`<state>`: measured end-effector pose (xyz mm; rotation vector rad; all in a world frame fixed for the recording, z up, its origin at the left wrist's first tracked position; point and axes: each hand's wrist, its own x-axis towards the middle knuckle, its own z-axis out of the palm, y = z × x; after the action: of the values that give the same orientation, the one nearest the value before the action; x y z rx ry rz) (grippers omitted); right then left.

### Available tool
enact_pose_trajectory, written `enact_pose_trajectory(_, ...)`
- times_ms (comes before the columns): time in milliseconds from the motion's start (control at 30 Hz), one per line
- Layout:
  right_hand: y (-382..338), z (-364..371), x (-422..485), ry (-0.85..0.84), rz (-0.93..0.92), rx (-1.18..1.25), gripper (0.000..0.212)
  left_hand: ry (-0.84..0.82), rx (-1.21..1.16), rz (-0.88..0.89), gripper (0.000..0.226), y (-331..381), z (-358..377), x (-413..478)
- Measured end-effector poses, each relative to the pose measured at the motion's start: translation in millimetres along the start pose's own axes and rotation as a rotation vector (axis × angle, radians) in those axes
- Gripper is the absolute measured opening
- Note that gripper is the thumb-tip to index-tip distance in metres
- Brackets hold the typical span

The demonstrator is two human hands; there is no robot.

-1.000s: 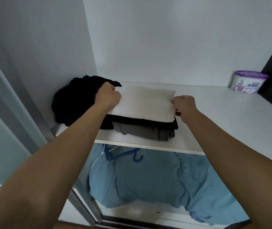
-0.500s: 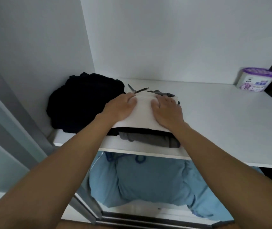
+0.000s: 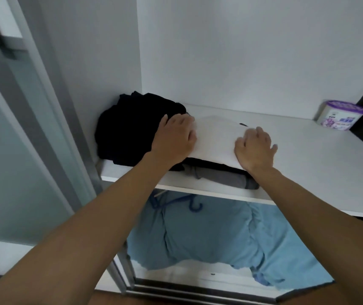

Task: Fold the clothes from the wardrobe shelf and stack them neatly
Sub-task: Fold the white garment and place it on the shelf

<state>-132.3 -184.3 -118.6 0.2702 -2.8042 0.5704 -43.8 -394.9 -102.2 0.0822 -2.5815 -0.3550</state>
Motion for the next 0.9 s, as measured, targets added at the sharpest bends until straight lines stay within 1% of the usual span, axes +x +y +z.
enact_pose_trajectory(33, -8, -2, -6, 0.043, -0.104, 0.067, 0.049, 0.021, 0.027, -0.015, 0.041, -6, -6, -5)
enact_pose_trajectory(67, -20, -3, -11, 0.053, -0.184, 0.139, 0.053, 0.037, 0.050, -0.051, 0.043, -12, -12, -7)
enact_pose_trajectory(133, -47, -5, -19, -0.025, -0.241, 0.208, 0.066, 0.032, 0.080, -0.159, 0.048, -24, -20, -9)
enact_pose_trajectory(200, -65, 0, -25, -0.150, -0.222, 0.142, 0.076, -0.020, 0.103, -0.272, 0.054, -36, -25, -6)
enact_pose_trajectory(267, -68, 8, -28, -0.243, -0.172, 0.070, 0.085, -0.101, 0.086, -0.391, 0.064, -47, -24, -1)
enact_pose_trajectory(333, -63, 15, -27, -0.252, -0.131, 0.057, 0.091, -0.217, 0.067, -0.467, 0.074, -57, -17, 1)
enact_pose_trajectory(367, -61, 17, -25, -0.239, -0.122, 0.059, 0.091, -0.281, 0.086, -0.469, 0.077, -61, -12, 1)
enact_pose_trajectory(433, -58, 20, -17, -0.213, -0.113, 0.063, 0.091, -0.374, 0.130, -0.442, 0.083, -68, -3, 2)
enact_pose_trajectory(467, -55, 22, -11, -0.206, -0.105, 0.060, 0.090, -0.395, 0.137, -0.431, 0.085, -71, 1, 5)
enact_pose_trajectory(567, -44, 31, 10, -0.187, -0.087, 0.035, 0.088, -0.404, 0.123, -0.429, 0.083, -76, 9, 21)
enact_pose_trajectory(733, -38, 48, 58, -0.108, -0.079, 0.028, 0.080, -0.446, 0.107, -0.445, 0.075, -80, 19, 57)
enact_pose_trajectory(900, -36, 67, 116, -0.077, -0.088, 0.044, 0.066, -0.459, 0.183, -0.469, 0.073, -85, 39, 92)
